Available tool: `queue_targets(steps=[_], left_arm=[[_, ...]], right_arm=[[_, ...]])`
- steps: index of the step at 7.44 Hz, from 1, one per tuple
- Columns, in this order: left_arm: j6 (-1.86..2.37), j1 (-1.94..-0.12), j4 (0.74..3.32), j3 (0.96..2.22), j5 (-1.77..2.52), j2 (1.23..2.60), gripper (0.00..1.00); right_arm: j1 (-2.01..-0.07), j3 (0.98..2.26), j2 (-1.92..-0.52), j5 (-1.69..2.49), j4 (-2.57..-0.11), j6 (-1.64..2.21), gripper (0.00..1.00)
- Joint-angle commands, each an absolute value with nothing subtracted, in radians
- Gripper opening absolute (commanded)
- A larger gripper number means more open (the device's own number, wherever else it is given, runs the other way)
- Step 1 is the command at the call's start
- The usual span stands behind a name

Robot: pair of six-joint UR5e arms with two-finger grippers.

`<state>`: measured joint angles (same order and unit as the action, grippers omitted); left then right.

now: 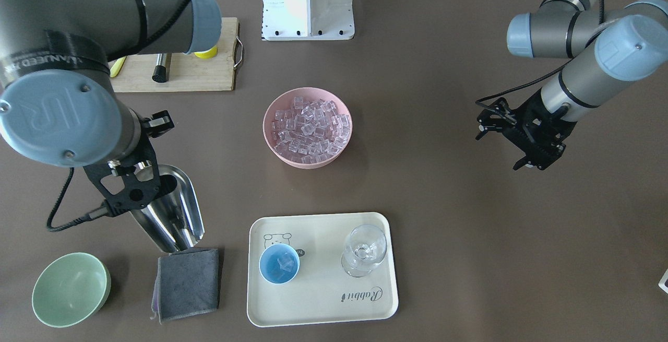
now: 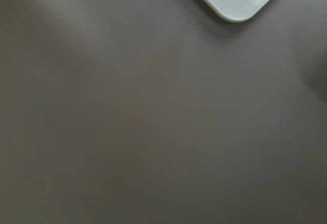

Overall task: Put ice in cup with scoop
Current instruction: 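Carry the empty scoop back toward its spot on the table while the left arm retracts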

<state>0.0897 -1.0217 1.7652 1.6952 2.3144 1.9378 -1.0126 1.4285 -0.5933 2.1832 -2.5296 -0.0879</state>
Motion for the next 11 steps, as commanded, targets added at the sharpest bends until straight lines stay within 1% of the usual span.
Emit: queue_targets(steps=[1,2,3,4,5,6,7,9,11], left_arm=[[0.081,-1.112,1.72,1.755,2.41,1.746,0.98],[0.081,-1.187,1.663,1.747,2.408,1.702,0.98],[0.081,-1.239,1.508,1.756,2.405,1.697,0.98],[0.08,-1.32,1.38,1.756,2.386,1.697,0.98],[0.08,-1.386,1.338,1.753,2.294,1.689,0.98],[0.08,-1.46,1.336,1.752,2.251,1.63,0.98],[0.078,-1.529,1.345,1.737,2.247,1.59,0.98],[-0.121,-1.587,1.454,1.631,2.252,1.549,0.98],[-0.063,-1.591,1.46,1.596,2.255,1.548,0.98]], right_arm=[[-1.049,1.763,-0.874,2.183,-2.543,-0.033,0.0],[-1.049,1.857,-0.979,2.183,-2.536,0.024,0.0],[-1.048,1.947,-1.106,2.184,-2.479,0.079,0.0],[-1.045,1.992,-1.221,2.213,-2.38,0.175,0.0],[-1.042,1.99,-1.294,2.274,-2.282,0.252,0.0],[-1.035,1.979,-1.336,2.296,-2.191,0.343,0.0],[-1.026,1.942,-1.374,2.324,-2.077,0.421,0.0],[-0.976,1.873,-1.462,2.329,-1.793,0.602,0.0],[-0.919,1.836,-1.523,2.318,-1.645,0.659,0.0]])
